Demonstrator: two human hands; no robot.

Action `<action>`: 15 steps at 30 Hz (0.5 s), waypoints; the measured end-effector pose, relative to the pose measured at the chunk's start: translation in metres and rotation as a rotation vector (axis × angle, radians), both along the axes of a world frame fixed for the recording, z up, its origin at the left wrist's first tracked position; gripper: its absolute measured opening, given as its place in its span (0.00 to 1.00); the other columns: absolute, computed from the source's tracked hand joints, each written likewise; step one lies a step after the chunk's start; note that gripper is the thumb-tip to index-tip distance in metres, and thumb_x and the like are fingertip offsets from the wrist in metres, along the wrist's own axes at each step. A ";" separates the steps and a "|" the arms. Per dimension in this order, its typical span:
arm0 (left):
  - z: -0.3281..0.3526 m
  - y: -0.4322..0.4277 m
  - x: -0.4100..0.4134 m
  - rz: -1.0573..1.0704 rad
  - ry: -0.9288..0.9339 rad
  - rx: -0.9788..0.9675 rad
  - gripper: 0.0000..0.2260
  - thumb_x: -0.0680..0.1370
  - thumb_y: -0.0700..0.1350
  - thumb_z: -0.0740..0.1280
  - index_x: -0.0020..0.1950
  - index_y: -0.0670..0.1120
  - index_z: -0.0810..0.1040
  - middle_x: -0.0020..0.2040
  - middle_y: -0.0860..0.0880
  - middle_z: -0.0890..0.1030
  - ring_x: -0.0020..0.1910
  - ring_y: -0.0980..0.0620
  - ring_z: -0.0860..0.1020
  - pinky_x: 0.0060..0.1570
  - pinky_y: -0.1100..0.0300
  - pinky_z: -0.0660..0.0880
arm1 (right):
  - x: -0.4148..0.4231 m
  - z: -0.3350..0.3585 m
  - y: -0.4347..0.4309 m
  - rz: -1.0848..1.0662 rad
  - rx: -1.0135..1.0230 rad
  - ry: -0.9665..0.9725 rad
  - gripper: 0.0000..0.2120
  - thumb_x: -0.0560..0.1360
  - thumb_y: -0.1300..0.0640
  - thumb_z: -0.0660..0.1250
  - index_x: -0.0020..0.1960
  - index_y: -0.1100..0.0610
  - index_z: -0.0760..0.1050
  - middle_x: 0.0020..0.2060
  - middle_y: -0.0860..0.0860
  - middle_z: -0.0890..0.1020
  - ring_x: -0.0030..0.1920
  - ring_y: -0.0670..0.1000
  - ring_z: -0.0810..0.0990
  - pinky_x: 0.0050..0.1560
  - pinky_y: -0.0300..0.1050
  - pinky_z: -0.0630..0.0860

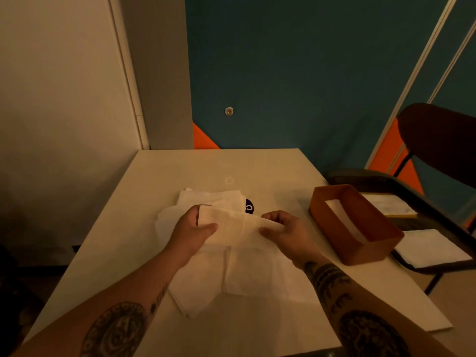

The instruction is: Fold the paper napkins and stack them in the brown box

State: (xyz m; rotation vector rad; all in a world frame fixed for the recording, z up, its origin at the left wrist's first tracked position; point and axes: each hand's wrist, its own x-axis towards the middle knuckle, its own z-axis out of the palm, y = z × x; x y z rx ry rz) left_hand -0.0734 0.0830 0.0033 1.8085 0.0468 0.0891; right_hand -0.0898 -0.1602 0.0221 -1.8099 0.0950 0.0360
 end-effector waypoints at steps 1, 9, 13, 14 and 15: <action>0.006 -0.001 0.002 -0.015 -0.018 0.029 0.14 0.75 0.39 0.74 0.55 0.55 0.79 0.50 0.54 0.85 0.49 0.55 0.83 0.46 0.59 0.78 | 0.000 0.006 -0.002 0.020 -0.038 0.000 0.09 0.73 0.58 0.76 0.53 0.52 0.81 0.50 0.50 0.85 0.49 0.52 0.84 0.48 0.45 0.84; 0.053 -0.015 0.009 -0.156 -0.164 0.170 0.16 0.72 0.40 0.76 0.52 0.59 0.78 0.49 0.56 0.85 0.48 0.55 0.83 0.48 0.58 0.80 | -0.003 0.050 0.013 0.153 -0.443 -0.167 0.12 0.77 0.46 0.71 0.59 0.45 0.80 0.50 0.43 0.83 0.48 0.44 0.81 0.45 0.37 0.77; 0.060 -0.020 0.010 -0.028 -0.138 -0.187 0.20 0.74 0.36 0.75 0.60 0.55 0.78 0.52 0.52 0.84 0.52 0.51 0.84 0.52 0.55 0.81 | 0.000 0.057 0.017 0.067 -0.255 -0.108 0.07 0.78 0.48 0.70 0.51 0.49 0.83 0.44 0.46 0.85 0.44 0.48 0.84 0.43 0.42 0.81; 0.060 -0.022 0.012 0.002 -0.088 -0.310 0.21 0.75 0.36 0.75 0.62 0.55 0.77 0.54 0.51 0.84 0.53 0.50 0.83 0.53 0.52 0.81 | 0.001 0.059 0.016 0.036 -0.170 -0.085 0.06 0.78 0.48 0.70 0.50 0.49 0.83 0.44 0.46 0.86 0.44 0.49 0.84 0.40 0.41 0.80; 0.060 -0.024 0.014 0.006 -0.024 -0.410 0.21 0.76 0.37 0.74 0.64 0.54 0.76 0.55 0.50 0.84 0.54 0.48 0.83 0.54 0.50 0.81 | 0.003 0.060 0.015 0.004 -0.086 -0.052 0.06 0.78 0.48 0.71 0.50 0.49 0.83 0.43 0.46 0.86 0.44 0.49 0.84 0.37 0.40 0.78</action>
